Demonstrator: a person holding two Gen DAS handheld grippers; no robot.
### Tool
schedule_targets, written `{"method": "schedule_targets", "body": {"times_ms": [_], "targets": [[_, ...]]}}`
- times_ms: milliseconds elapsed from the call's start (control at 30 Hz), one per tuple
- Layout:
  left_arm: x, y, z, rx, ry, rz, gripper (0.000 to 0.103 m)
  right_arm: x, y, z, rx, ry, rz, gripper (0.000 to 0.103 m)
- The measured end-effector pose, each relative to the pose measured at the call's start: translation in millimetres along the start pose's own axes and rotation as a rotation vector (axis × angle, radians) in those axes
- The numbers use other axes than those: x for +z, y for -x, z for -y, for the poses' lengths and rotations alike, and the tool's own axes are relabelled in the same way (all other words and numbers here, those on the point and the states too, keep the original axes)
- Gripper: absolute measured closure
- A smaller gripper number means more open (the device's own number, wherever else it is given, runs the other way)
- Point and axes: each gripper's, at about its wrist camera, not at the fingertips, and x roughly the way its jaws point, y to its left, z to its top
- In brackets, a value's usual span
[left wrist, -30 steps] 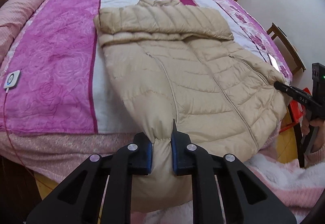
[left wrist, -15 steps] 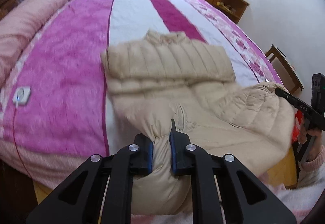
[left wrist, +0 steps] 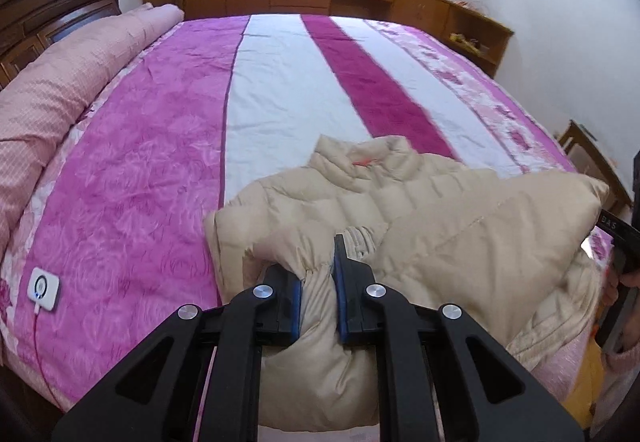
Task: Fold large clothes
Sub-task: 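Lay the hem over the collar and open the left tool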
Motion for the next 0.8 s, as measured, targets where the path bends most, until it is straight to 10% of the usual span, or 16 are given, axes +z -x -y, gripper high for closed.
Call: {"method": "schedule_targets", "body": {"times_ms": [533,667,800], "targets": [[-5.3,-111.0,-15.3,0.110,0.014,-0.103,0.081,-20.6,-106.4,20.7,-0.150,-0.015,-0.129,0.076],[-5.0,-92.5,-18.3,0.069,0.016,-0.094,0.067,-19.8,-109.6,22.9,-0.158,-0.022,-0.134,0.069],[-6.4,-60.7,-22.1,0.063,0.024,-0.043,0.032,-17.8,-110.2,22.5,-0.160,-0.019,-0.136,0.064]]}}
